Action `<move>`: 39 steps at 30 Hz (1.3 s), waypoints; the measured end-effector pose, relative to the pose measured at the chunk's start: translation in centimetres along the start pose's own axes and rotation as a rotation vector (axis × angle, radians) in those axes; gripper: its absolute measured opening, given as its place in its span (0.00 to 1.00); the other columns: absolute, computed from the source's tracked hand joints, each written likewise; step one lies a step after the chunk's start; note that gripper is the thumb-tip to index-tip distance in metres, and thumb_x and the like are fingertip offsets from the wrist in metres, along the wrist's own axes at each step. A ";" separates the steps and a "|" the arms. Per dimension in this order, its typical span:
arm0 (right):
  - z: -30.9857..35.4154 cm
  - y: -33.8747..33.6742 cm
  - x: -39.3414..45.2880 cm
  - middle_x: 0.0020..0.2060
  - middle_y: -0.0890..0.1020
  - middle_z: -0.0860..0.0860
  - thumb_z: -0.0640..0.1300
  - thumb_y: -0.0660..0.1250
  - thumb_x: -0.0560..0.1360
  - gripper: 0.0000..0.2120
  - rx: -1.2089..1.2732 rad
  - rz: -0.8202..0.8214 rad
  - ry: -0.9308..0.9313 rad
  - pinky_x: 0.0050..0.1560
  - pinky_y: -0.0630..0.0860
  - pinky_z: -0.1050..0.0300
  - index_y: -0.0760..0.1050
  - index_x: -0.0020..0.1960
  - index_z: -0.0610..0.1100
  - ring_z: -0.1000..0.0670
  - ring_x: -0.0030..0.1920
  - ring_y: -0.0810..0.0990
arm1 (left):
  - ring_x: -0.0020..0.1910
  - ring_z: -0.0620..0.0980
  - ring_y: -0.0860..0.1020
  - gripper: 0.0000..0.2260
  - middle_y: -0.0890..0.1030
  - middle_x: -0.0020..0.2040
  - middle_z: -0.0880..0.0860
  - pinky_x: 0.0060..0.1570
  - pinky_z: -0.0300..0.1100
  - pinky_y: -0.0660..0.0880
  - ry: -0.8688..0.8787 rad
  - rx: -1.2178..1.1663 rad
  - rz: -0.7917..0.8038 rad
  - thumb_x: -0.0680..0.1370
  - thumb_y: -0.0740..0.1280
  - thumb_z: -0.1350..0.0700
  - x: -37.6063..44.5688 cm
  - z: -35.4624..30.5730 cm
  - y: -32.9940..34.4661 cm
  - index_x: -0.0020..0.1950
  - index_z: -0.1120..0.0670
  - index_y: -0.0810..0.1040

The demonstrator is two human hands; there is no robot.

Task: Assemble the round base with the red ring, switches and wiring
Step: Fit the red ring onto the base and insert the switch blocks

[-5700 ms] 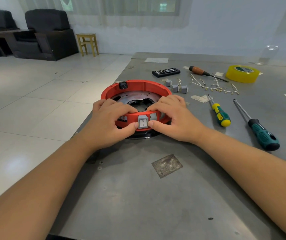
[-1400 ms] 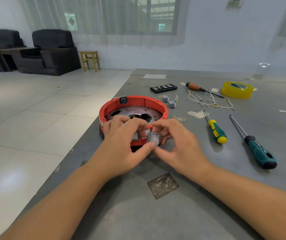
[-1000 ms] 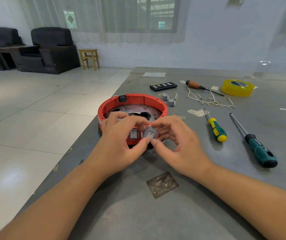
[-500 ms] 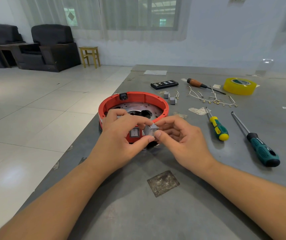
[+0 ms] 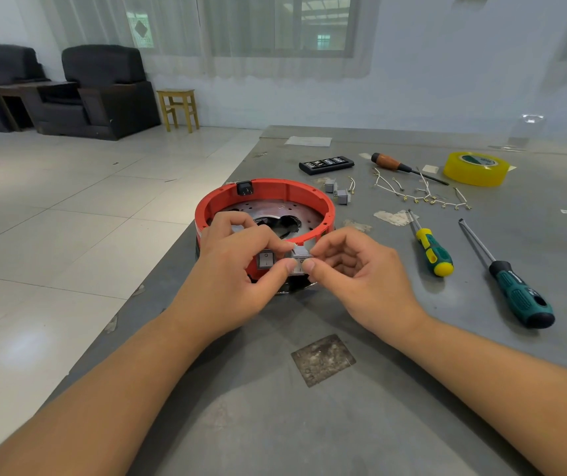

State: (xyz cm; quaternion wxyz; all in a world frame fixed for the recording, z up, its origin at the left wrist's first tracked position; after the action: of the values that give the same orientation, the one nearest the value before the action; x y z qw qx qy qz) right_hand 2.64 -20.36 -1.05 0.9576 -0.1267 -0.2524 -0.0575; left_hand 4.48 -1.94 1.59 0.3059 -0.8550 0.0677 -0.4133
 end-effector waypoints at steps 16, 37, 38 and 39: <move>-0.5 0.6 0.2 0.40 0.82 0.46 0.37 0.74 0.77 0.04 0.055 0.095 0.058 0.46 0.80 0.50 0.79 0.48 0.43 0.49 0.40 0.80 | 0.58 0.50 0.70 0.01 0.82 0.48 0.42 0.59 0.48 0.70 0.077 0.077 -0.011 0.76 0.72 0.54 0.3 -0.9 0.1 0.47 0.50 0.83; -0.5 1.4 0.9 0.41 0.79 0.49 0.46 0.69 0.78 0.03 -0.163 0.194 -0.063 0.46 0.78 0.40 0.75 0.49 0.48 0.44 0.42 0.78 | 0.59 0.39 0.75 0.13 0.79 0.57 0.36 0.71 0.45 0.56 -0.076 0.145 0.104 0.78 0.64 0.39 0.4 1.7 1.1 0.62 0.38 0.75; -0.5 1.4 1.0 0.41 0.80 0.49 0.46 0.69 0.78 0.03 -0.158 0.189 -0.061 0.46 0.78 0.40 0.75 0.49 0.49 0.44 0.42 0.79 | 0.59 0.39 0.75 0.13 0.79 0.56 0.36 0.70 0.44 0.56 -0.075 0.139 0.102 0.78 0.64 0.39 0.5 1.7 1.1 0.61 0.37 0.75; -0.5 1.4 1.0 0.41 0.80 0.49 0.46 0.69 0.78 0.02 -0.155 0.185 -0.060 0.46 0.78 0.40 0.75 0.49 0.49 0.44 0.42 0.79 | 0.59 0.39 0.75 0.12 0.79 0.56 0.35 0.70 0.44 0.56 -0.076 0.133 0.099 0.78 0.64 0.39 0.5 1.7 1.1 0.61 0.37 0.74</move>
State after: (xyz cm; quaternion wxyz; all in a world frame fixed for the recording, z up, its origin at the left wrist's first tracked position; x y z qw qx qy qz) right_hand 3.99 -19.22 -1.29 0.9382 -0.2246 -0.2628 0.0156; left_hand 6.23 -2.20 0.46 0.3843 -0.8435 0.0706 -0.3684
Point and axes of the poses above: each hand's wrist, its own x-axis towards the middle knuckle, its own y-axis out of the palm, z = x × y, the point moved 7 cm from there along x, towards the middle knuckle
